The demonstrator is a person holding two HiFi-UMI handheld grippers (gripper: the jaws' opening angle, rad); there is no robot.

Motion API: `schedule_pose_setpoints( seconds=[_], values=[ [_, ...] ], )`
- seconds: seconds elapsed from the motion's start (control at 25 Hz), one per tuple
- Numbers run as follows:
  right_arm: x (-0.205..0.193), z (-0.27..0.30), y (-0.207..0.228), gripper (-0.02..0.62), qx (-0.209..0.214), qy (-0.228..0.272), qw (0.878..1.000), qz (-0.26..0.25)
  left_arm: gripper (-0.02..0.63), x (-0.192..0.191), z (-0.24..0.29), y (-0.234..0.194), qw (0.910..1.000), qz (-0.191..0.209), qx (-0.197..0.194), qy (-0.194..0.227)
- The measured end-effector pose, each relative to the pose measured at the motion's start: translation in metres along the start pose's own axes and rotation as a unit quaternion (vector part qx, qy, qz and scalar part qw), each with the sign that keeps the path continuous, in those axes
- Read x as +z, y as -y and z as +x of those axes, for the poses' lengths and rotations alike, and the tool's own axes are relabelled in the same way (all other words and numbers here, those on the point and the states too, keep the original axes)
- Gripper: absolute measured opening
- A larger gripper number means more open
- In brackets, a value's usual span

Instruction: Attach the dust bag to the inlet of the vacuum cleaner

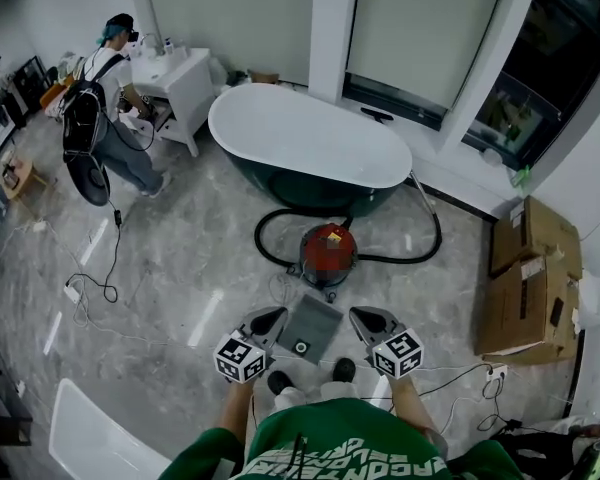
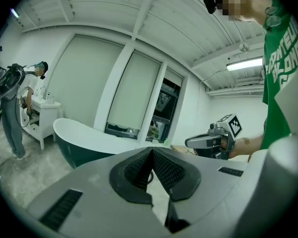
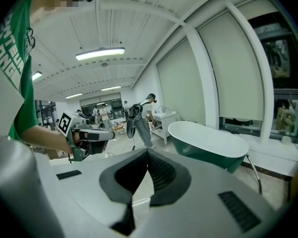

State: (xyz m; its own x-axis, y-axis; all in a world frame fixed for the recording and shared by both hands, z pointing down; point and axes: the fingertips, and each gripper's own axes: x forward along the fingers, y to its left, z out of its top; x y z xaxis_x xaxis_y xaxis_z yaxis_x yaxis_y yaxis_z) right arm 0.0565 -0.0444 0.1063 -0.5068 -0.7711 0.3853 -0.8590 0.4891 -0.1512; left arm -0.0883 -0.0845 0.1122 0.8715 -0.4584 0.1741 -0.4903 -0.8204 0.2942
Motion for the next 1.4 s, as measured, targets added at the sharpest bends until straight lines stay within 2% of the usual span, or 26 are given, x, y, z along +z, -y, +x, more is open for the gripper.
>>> schedule_pose_setpoints(
  seconds=[0.36,0.56,0.84,1.08,1.28,1.4],
  values=[
    [-0.002,0.002,0.06,0.009,0.026,-0.008,1.0,0.0,0.003,0.002,0.035,0.007,0.9993,0.014,0.028,-0.02],
    [-0.004,0.016,0.083,0.009,0.043,-0.017,0.999,0.001,0.003,-0.006,0.055,0.005,0.9985,0.01,0.038,-0.038],
    [0.002,0.044,0.106,0.009,0.054,-0.011,0.998,-0.01,0.003,-0.005,0.07,-0.013,0.9983,0.019,0.038,-0.039],
    [-0.016,0.078,0.117,0.009,0.061,-0.017,0.998,-0.025,0.003,-0.023,0.078,-0.049,0.9974,0.031,0.048,-0.043],
    [-0.039,0.112,0.13,0.009,0.067,-0.014,0.997,-0.032,0.003,-0.054,0.09,-0.09,0.9963,0.036,0.054,-0.056],
    [-0.067,0.138,0.135,0.009,0.074,-0.01,0.996,-0.042,0.003,-0.083,0.1,-0.117,0.9964,0.039,0.055,-0.052]
  ],
)
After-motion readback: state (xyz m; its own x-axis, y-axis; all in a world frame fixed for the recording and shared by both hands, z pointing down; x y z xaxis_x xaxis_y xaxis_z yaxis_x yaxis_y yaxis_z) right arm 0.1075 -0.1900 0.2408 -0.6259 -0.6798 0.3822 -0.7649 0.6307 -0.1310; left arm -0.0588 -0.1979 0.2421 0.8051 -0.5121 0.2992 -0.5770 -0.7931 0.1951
